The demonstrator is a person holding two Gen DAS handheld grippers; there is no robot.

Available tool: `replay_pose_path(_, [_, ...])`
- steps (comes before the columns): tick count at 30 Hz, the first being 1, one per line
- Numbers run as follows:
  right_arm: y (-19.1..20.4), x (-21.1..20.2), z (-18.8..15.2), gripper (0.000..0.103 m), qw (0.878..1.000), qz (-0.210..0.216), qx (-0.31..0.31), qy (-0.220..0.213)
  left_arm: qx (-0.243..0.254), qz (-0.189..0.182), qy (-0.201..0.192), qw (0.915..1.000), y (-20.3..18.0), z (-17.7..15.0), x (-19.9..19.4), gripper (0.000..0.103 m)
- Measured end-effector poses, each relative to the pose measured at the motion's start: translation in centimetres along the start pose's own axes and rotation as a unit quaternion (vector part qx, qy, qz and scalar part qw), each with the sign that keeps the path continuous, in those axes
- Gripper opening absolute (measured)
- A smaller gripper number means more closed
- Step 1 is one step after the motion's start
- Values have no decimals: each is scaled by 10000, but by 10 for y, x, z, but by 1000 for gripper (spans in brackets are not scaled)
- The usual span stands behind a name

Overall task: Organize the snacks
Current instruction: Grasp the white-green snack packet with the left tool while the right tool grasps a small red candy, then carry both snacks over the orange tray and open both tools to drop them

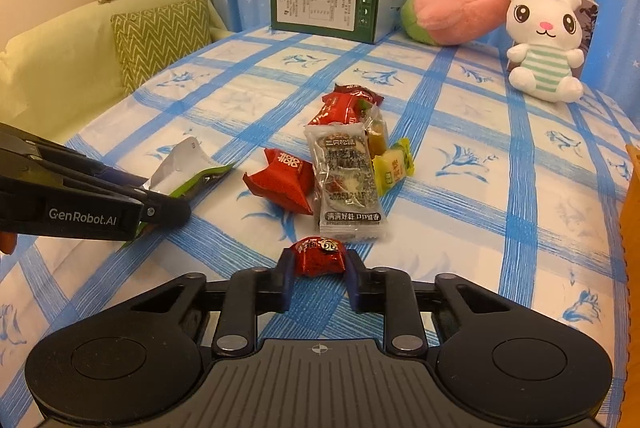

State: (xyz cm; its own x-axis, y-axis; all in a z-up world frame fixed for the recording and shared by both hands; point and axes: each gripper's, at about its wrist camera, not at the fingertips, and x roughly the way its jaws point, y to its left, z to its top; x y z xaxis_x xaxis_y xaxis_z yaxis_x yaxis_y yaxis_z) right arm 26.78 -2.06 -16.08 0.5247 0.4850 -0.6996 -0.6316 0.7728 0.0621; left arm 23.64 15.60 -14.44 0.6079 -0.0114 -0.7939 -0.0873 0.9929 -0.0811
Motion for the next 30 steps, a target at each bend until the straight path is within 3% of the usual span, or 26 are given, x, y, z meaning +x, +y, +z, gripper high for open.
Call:
replay_pose_path(13, [-5,-35,2,24,9985,-281,174,-441,27,40,-347,9994,-11,8,-22,25])
replay_pose_path(22, [-39,-91,-3,24,9881,-1009,576,-1012,399,-559,-552,9961,-66,26,-37,25])
replay_pose_path(30, [-77,-148,-22,24,9697,-1729,1158,-1275,848,-1248,-785,9854,-135,38,-53,25])
